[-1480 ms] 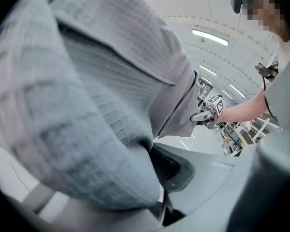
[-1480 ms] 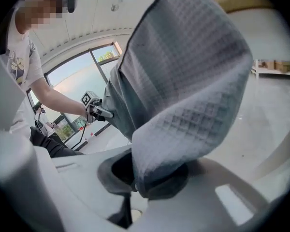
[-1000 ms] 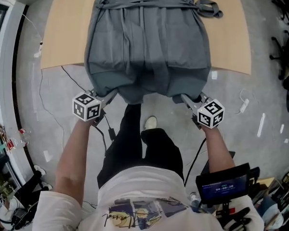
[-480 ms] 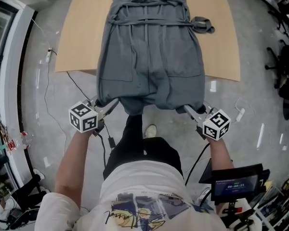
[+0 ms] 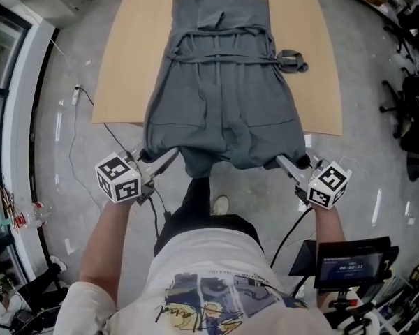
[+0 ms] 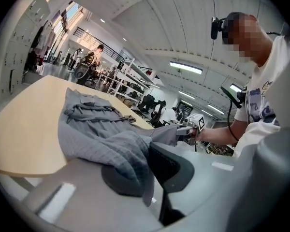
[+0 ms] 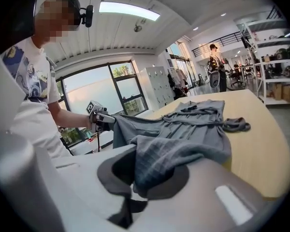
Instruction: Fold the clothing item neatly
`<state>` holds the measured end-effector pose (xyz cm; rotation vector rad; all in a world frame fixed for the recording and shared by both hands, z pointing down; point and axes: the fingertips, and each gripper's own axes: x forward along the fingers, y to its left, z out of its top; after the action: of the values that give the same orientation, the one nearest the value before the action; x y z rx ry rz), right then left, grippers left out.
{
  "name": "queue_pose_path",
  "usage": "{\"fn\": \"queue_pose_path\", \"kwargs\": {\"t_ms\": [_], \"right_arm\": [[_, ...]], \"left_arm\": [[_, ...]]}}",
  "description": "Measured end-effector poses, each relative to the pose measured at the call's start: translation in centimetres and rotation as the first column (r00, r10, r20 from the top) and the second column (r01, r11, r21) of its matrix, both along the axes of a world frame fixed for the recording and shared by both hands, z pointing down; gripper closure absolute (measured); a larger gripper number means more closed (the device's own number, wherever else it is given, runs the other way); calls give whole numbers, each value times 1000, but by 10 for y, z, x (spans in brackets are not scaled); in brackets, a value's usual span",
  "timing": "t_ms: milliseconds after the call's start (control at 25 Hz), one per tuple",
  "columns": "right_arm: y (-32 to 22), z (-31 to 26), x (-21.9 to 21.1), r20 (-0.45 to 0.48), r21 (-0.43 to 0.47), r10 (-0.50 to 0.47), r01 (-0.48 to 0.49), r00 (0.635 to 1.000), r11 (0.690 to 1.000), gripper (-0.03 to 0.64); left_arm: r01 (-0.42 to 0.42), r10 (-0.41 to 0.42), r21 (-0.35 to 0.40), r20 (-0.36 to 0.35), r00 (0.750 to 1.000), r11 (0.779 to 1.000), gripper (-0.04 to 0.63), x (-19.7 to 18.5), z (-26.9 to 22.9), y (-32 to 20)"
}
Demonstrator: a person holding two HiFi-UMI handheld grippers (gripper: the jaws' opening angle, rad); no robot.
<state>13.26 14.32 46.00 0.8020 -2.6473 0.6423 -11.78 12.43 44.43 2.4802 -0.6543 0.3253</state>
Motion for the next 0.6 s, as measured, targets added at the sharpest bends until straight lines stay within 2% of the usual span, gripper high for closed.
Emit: {"fn": "queue_pose_path", "kwargs": {"t_ms": [360,600], "right_arm": [[-78,-43,3,-2,69,24,-23,1000,997,595],[-118,-84,-5,-21,120,58,-55,998,991,594]], "left_arm": [[9,-7,52,-35,999,999,566,-2,-42,-71],[-47,50,126,-18,999,991,566,-12,-74,-109]]}}
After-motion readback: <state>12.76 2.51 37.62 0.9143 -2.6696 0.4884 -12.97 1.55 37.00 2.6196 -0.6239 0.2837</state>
